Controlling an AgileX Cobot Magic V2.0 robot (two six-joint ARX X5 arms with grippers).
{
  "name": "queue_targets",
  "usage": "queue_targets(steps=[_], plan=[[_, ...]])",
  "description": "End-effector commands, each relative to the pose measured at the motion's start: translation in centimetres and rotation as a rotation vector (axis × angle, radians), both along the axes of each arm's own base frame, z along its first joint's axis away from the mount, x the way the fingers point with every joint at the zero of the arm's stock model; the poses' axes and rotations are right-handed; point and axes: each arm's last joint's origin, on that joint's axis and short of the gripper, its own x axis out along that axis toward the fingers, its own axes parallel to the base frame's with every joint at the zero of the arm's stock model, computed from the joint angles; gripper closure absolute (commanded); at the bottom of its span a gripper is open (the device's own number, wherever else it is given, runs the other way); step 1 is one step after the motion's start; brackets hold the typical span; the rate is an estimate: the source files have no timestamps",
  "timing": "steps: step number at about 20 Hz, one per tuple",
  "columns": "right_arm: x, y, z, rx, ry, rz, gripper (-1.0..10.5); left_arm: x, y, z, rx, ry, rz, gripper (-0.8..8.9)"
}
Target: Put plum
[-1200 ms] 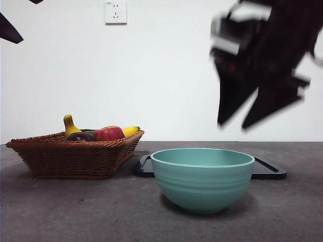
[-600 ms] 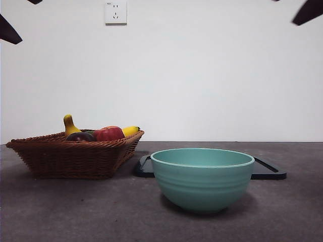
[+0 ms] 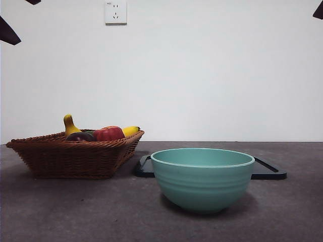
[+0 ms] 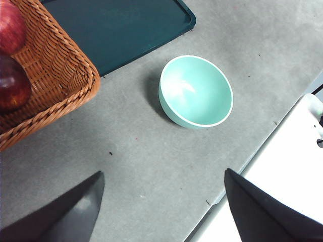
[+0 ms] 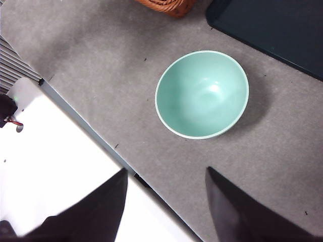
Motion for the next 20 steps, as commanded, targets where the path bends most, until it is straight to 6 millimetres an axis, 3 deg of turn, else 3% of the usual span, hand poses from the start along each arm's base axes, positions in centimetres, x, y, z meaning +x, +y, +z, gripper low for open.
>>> queue_targets(steps=[1, 3, 4, 20], plan=[[0.06, 0.16, 0.34, 0.006, -0.013, 0.012, 7.3, 0.12, -0.12, 0.33, -0.005, -0.012, -0.012, 4.68], [0.07, 0.16, 0.35, 0.006, -0.015, 0.013, 9.3, 0.13, -0.12, 0.32, -0.005, -0.012, -0.012, 7.33], [0.07, 0.16, 0.35, 0.004, -0.018, 0.017, 9.4, 0.13, -0.12, 0.33, -0.006, -0.012, -0.012, 8.12], [0.18, 0.23, 0.48, 0.011, -0.044, 0.026, 9.4, 0.14, -0.12, 0.34, -0.007, -0.012, -0.011, 7.99]])
